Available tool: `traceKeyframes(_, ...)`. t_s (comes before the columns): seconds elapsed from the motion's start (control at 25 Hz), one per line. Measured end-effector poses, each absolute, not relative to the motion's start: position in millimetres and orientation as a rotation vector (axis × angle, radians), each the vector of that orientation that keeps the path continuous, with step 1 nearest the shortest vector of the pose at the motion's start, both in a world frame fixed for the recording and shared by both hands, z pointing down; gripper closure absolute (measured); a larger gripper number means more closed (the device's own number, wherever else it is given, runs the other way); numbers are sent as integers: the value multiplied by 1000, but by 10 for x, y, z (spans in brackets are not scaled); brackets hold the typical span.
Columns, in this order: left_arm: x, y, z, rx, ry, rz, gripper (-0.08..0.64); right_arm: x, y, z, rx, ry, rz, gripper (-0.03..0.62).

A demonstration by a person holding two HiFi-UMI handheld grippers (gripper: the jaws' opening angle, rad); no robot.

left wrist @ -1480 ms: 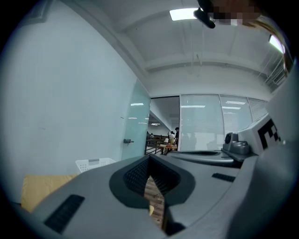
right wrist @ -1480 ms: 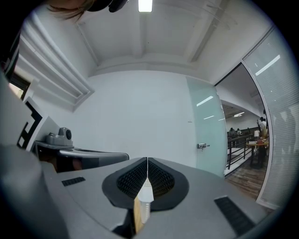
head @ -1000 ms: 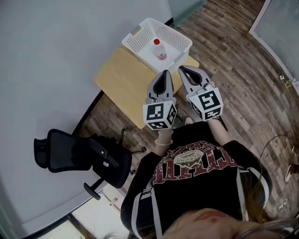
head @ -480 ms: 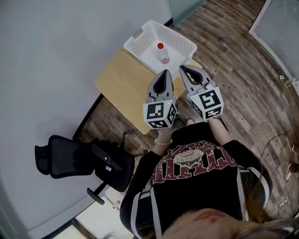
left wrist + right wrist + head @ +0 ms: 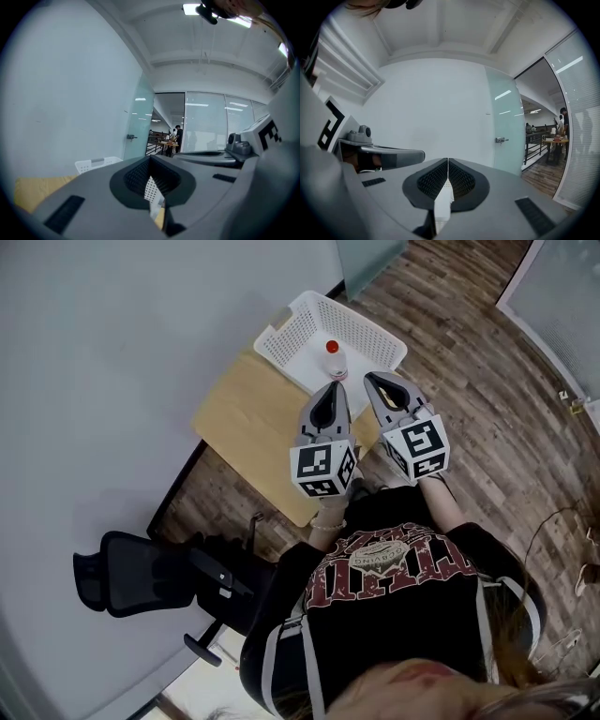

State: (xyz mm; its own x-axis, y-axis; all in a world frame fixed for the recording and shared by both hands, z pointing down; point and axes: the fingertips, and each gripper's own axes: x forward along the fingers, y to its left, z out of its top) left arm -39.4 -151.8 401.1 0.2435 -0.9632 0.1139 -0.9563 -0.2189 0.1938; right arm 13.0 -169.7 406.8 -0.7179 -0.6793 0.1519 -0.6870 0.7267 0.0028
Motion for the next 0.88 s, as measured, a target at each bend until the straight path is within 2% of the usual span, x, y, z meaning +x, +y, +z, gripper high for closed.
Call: traceKeyframes(0.88, -931, -1916, 4370, 2257, -1784, 7, 512, -369, -2309, 4503, 1116, -2699, 130, 572)
